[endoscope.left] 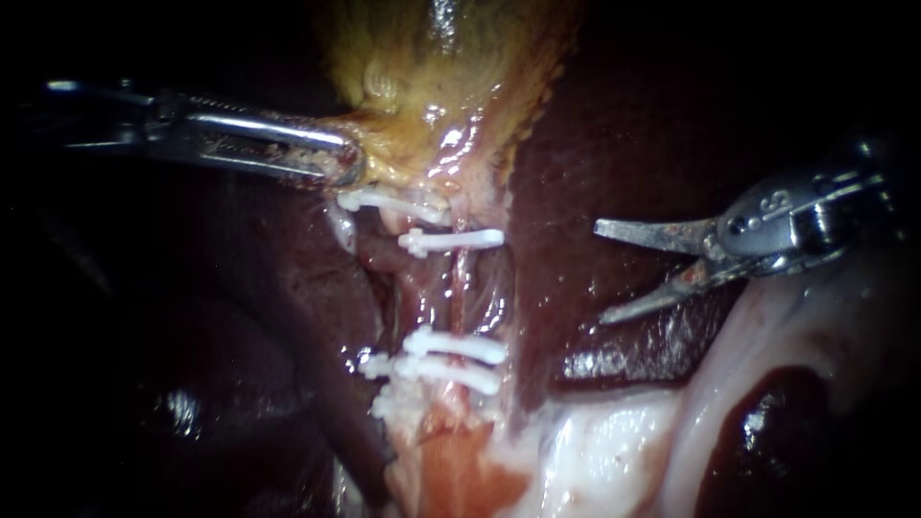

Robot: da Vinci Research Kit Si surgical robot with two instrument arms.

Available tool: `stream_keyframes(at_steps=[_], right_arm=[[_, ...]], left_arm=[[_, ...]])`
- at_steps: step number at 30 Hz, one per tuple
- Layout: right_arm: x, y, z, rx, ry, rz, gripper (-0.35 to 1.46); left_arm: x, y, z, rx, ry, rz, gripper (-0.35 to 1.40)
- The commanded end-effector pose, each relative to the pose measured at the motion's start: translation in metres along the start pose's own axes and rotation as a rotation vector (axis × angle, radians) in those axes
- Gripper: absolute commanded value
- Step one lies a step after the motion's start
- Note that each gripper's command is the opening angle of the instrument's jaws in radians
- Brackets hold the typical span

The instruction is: Go to the cutting position right tube

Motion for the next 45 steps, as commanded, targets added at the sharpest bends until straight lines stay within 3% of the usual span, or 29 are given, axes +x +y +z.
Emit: stream_keyframes(at_steps=[1,5,11,16,22,31,37,45], right_arm=[[0.0,0.0,0.0,0.0,0.0,0.0,1.45],[0.0,0.0,0.0,0.0,0.0,0.0,1.45],[0.0001,0.0001,0.0,0.0,0.0,-0.005,1.45],[0.0003,0.0002,0.0001,0.0,-0.003,-0.015,1.45],[0.0012,0.0002,0.0009,0.039,0.006,-0.01,1.45],[0.0042,0.0,0.0054,0.158,0.005,0.198,1.4],[0.0044,-0.0004,0.0087,0.238,0.025,0.249,1.38],[0.0046,-0.0002,0.0129,0.299,0.007,0.295,1.31]], left_arm=[[0.0,0.0,-0.0001,0.001,-0.001,0.0,-0.35],[0.001,0.0003,-0.0017,-0.011,-0.004,-0.007,-0.35],[0.0034,0.0011,-0.0059,0.015,0.002,-0.018,-0.35],[0.0046,0.0018,-0.0078,0.024,0.013,-0.015,-0.35],[0.0045,0.0023,-0.0074,0.029,0.015,-0.009,-0.35],[0.0044,0.0025,-0.0073,0.031,0.015,-0.009,-0.35],[0.0044,0.0025,-0.0072,0.031,0.016,-0.009,-0.35],[0.0045,0.0025,-0.0071,0.032,0.016,-0.009,-0.35]])
